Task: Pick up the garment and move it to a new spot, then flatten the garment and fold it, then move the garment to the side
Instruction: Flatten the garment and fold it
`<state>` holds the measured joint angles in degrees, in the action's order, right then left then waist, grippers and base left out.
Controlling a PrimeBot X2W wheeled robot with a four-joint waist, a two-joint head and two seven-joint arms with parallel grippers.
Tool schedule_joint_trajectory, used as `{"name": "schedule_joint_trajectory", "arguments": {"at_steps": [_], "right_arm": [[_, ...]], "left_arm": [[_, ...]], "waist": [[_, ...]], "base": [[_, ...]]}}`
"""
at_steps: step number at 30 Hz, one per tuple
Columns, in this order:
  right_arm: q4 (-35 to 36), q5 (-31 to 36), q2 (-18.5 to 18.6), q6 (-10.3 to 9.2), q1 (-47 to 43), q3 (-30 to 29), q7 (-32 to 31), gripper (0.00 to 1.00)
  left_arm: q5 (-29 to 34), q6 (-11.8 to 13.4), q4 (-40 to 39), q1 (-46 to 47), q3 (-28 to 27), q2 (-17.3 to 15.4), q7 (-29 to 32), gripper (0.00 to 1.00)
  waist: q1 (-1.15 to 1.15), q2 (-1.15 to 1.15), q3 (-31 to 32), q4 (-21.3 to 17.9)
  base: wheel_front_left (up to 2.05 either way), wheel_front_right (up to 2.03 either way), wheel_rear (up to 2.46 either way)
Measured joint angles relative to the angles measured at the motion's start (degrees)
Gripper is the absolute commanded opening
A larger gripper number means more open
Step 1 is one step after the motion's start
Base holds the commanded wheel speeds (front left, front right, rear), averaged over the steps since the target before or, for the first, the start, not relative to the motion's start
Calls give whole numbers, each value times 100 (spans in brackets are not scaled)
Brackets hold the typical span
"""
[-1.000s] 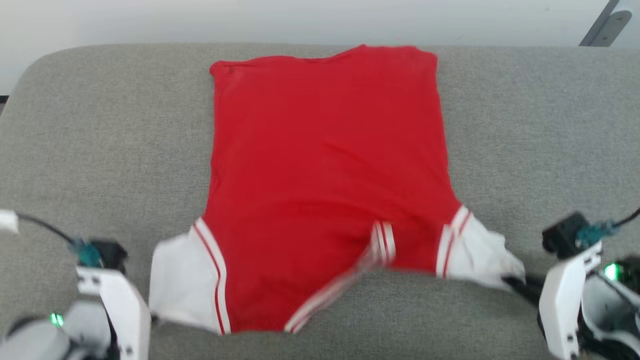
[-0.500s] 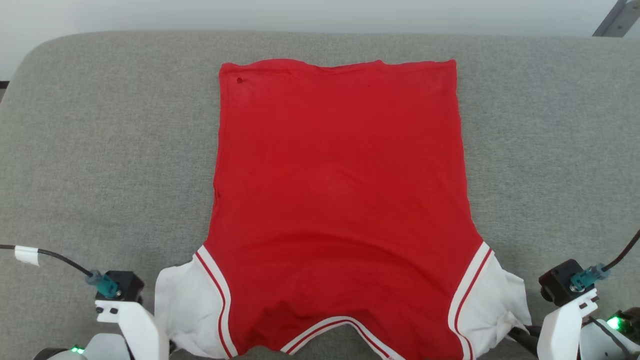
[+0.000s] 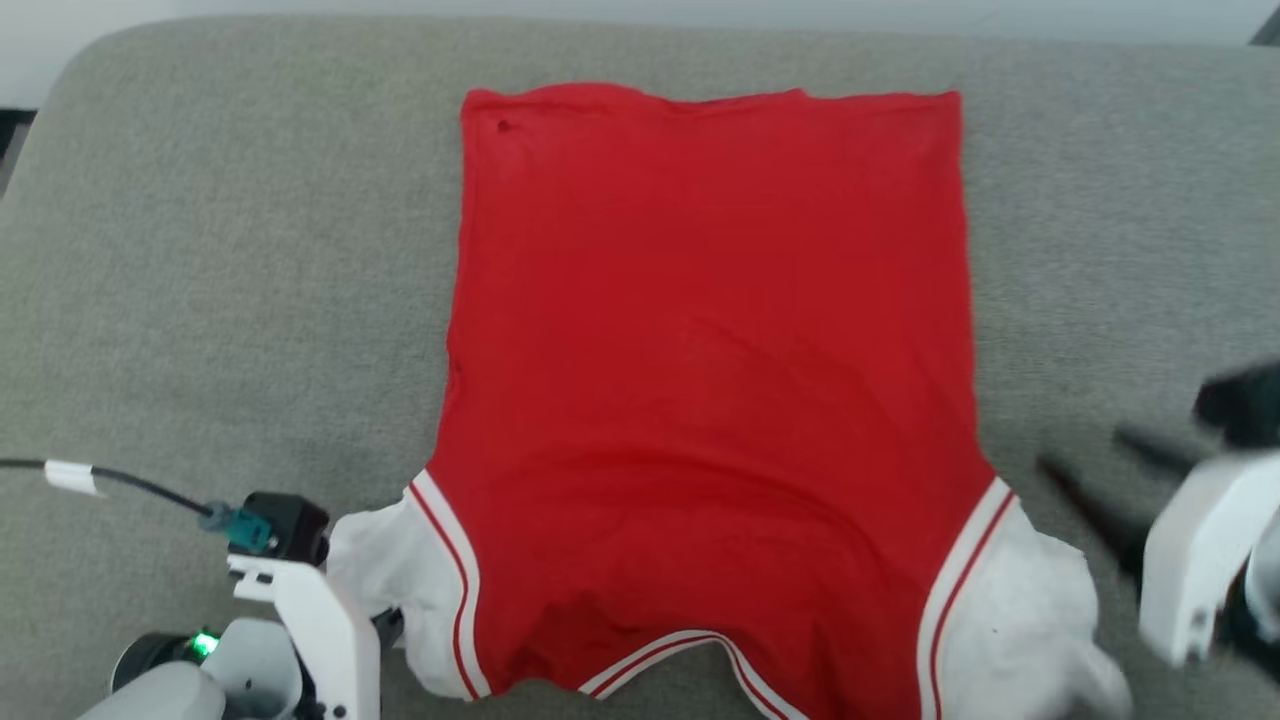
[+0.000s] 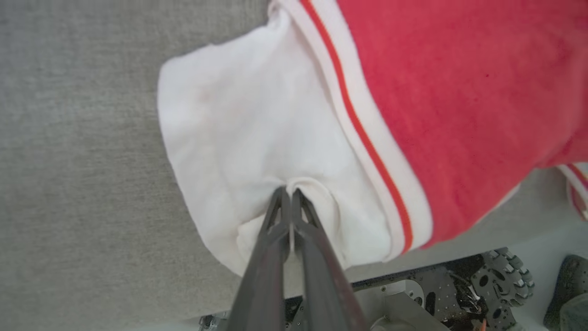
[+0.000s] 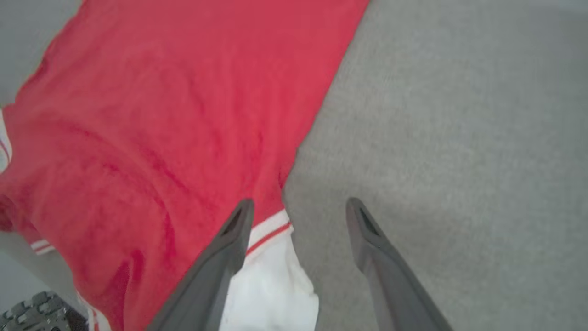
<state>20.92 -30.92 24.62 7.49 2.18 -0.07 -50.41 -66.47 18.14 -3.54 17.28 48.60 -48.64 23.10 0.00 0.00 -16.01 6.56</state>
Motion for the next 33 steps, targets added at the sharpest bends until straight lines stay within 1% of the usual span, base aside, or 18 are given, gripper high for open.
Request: {"name": "schedule_joint_trajectory", "arguments": {"at_steps": [2,5,9,13,15,20,28,33], "right_arm": [[13,269,-278,0,389,-215,2,100],[-232,514,-602,0,1094,-360,107,100],[-1007,811,-765,0,2106,-420,470,100],[-2076,1006,-734,0,3005,-343,779,100],[-2599,1149,-646,0,3406,-312,876,100],[-3941,1412,-459,0,4351,-387,916,100],[-5700,1848,-318,0,5462,-547,731,100],[-6494,2051,-326,0,5914,-725,399,100]], "left_arm": [[48,-32,4,103,16,46,0,0],[159,-103,35,262,44,171,4,0],[234,-183,92,442,87,309,16,0],[298,-285,169,619,115,443,15,0],[324,-336,215,709,136,526,16,0],[391,-505,305,948,197,724,16,0],[504,-767,527,1265,292,1071,7,0],[509,-961,697,1412,338,1259,-18,0]], "waist": [[0,0,-65,64],[0,0,-169,175],[0,0,-309,327],[0,0,-433,497],[0,0,-496,592],[0,0,-686,849],[0,0,-1028,1290],[0,0,-1221,1522]], "base": [[0,0,0],[0,0,0],[0,0,0],[0,0,0],[0,0,0],[0,0,0],[0,0,0],[0,0,0]]}}
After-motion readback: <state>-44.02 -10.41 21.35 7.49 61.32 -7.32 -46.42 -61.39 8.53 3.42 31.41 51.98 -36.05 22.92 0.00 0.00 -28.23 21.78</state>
